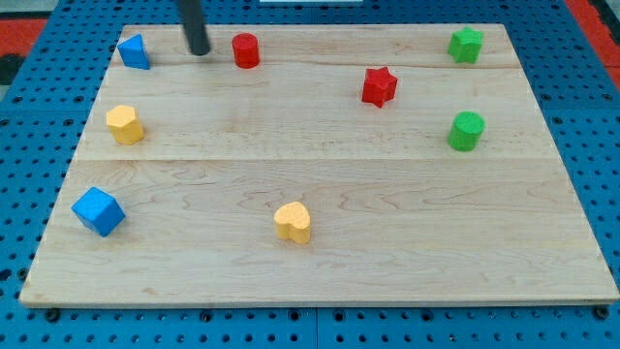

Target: Move the red blocks and the blue triangle in opposite directions

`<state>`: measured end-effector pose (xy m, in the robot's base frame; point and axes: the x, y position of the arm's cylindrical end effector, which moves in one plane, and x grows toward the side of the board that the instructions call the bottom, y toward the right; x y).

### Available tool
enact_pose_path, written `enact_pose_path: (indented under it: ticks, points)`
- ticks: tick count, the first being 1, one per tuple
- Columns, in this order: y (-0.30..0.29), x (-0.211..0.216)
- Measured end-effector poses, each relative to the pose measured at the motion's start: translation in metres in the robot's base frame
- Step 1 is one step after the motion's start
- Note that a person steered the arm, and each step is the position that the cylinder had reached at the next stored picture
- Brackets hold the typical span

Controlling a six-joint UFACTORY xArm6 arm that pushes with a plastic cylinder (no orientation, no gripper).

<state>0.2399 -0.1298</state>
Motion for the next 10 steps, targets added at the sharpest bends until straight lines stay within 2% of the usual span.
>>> enact_pose_path:
  ticks: [1,2,3,4,7,8,9,10]
  points:
    - [0.067,0.006]
    - [0.036,0.053]
    - [0.074,0.053]
    - [0.141,0.046]
    - [0.186,0.046]
    - [0.227,0.04]
    - [0.239,0.001]
    - [0.32,-0.032]
